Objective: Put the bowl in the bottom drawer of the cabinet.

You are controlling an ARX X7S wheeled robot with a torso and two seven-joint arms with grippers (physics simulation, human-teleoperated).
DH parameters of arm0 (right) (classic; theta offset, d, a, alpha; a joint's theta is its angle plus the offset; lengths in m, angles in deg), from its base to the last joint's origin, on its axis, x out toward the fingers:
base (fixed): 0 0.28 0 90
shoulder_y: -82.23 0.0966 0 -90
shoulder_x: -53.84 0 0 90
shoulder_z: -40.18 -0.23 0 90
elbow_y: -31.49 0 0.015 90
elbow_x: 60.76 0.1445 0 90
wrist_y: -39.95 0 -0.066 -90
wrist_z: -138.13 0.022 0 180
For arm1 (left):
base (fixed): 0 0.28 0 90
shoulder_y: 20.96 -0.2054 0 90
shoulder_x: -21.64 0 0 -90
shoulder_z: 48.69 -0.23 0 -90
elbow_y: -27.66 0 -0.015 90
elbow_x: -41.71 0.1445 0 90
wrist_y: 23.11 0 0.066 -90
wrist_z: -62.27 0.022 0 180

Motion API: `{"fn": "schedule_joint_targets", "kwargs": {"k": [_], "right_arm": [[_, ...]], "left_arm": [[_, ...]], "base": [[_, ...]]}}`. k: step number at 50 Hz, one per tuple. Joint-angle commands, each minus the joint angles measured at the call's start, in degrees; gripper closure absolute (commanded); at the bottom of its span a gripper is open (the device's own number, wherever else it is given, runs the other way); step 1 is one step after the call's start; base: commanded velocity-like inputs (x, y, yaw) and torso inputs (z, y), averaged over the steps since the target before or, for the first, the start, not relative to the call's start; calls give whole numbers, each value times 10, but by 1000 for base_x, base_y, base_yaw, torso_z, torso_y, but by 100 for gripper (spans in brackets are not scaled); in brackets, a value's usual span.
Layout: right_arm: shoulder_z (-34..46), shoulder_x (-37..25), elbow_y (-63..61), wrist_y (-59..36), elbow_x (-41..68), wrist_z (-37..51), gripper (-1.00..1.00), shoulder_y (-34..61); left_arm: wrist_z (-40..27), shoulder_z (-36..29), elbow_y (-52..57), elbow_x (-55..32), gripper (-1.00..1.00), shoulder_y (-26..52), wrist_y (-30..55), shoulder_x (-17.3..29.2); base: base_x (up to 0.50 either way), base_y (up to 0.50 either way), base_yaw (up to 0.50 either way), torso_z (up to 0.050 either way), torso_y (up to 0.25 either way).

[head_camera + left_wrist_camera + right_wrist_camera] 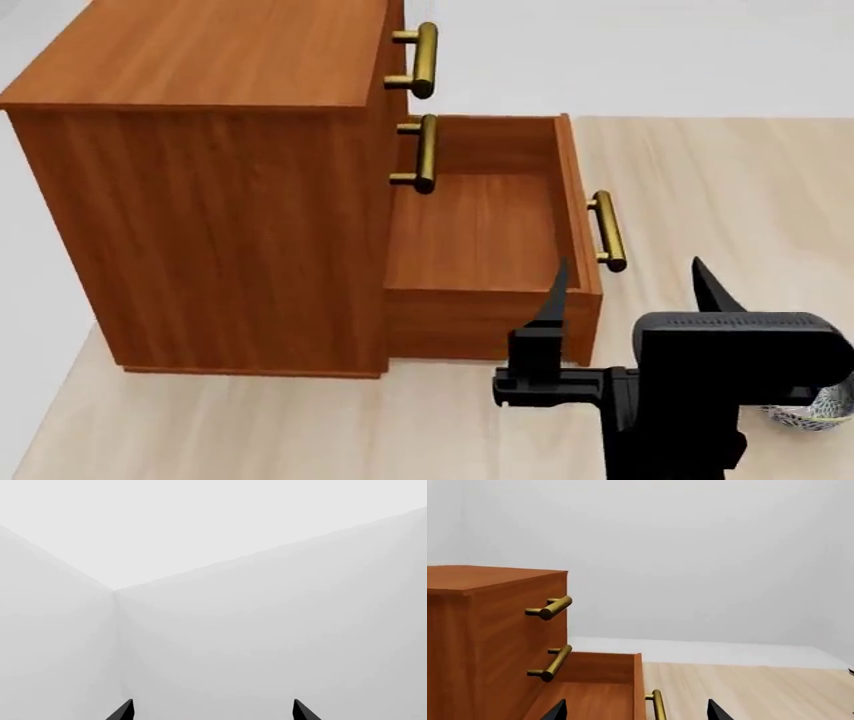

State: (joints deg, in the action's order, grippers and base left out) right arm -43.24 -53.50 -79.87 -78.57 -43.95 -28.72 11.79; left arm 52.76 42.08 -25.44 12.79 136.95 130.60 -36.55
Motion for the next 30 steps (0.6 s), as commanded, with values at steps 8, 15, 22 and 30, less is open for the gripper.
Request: {"fn": "schedule_joint_targets", "kwargs": {"k": [8,15,22,30], "right_arm": [[0,-3,0,1,5,3,-100,1],[0,-4,1,4,7,4,-100,-1],[0,-5,-1,2,8,6,-100,-1],[-1,-6,2,8,10,6,-100,-3]], "left_arm": [[2,-1,-4,-2,-100,-2,-10,0],[2,-5,-3,-1,-100,0,-14,2],[2,-9,-3,-1,-100,0,-18,2],[0,-9,1,-4,-100,4,-14,1]], "base": [[331,0,0,0,1],[330,0,0,0,0],[332,0,0,0,1],[331,0,0,0,0]]}}
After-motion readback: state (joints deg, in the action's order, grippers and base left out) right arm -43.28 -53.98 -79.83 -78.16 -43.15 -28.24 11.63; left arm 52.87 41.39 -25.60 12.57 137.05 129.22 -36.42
